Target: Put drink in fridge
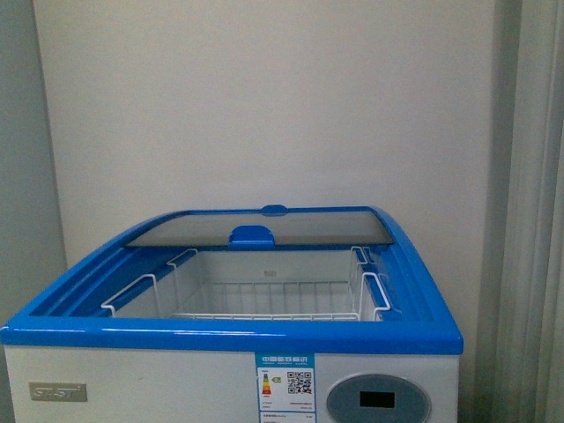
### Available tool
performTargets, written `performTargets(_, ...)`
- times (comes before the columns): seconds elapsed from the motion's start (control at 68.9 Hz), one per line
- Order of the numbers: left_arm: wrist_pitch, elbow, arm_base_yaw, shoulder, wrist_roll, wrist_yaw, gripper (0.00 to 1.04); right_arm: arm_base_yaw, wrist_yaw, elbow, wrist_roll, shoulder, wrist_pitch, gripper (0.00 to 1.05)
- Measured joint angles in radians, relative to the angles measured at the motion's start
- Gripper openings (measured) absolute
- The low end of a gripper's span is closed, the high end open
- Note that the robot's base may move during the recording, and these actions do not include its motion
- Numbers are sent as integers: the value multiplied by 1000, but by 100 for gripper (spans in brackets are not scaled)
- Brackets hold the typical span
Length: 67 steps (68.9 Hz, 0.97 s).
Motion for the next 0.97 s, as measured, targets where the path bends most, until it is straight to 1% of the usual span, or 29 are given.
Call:
performTargets(0.044, 0, 0, 0, 0, -1, 0, 5, 0, 0, 0, -1, 0, 0, 6)
performTargets(0.102, 0, 0, 0, 0, -1, 0, 16, 0, 0, 0, -1, -1, 0, 16)
performTargets(0.116, 0, 0, 0, 0, -1, 0, 19, 0, 0, 0, -1, -1, 0, 20)
performTargets(0.131, 0, 0, 0, 0, -1, 0, 21, 0, 0, 0, -1, -1, 0, 21)
performTargets(0.189, 0, 0, 0, 0, -1, 0, 31, 0, 0, 0, -1, -1, 0, 32)
performTargets(0.203, 0, 0, 0, 0, -1, 0, 35, 0, 0, 0, -1, -1, 0, 36)
performTargets(0.218, 0, 0, 0, 0, -1, 0, 37, 0, 0, 0, -1, -1, 0, 37)
performTargets(0.232, 0, 0, 0, 0, -1, 0, 40, 0, 0, 0, -1, -1, 0, 41)
performTargets(0.247, 0, 0, 0, 0, -1, 0, 42, 0, 0, 0, -1, -1, 0, 42)
performTargets(0.261, 0, 0, 0, 0, -1, 0, 46, 0, 0, 0, -1, -1, 0, 46)
performTargets(0.29, 0, 0, 0, 0, -1, 0, 49, 0, 0, 0, -1, -1, 0, 49)
performTargets(0.348, 0, 0, 0, 0, -1, 0, 60, 0, 0, 0, -1, -1, 0, 60)
performTargets(0.392, 0, 0, 0, 0, -1, 0, 70, 0, 0, 0, -1, -1, 0, 71)
performTargets(0.406, 0, 0, 0, 0, -1, 0, 72, 0, 0, 0, -1, -1, 0, 72)
performTargets(0.421, 0, 0, 0, 0, -1, 0, 76, 0, 0, 0, -1, -1, 0, 76)
performTargets(0.45, 0, 0, 0, 0, -1, 0, 79, 0, 0, 0, -1, -1, 0, 79)
performTargets(0.493, 0, 0, 0, 0, -1, 0, 88, 0, 0, 0, -1, -1, 0, 87)
performTargets(0.566, 0, 0, 0, 0, 0, 0, 98, 0, 0, 0, 0, -1, 0, 98)
performTargets(0.638, 0, 0, 0, 0, 0, 0, 96, 0, 0, 0, 0, -1, 0, 97)
performTargets(0.972, 0, 0, 0, 0, 0, 0, 97, 0, 0, 0, 0, -1, 0, 97)
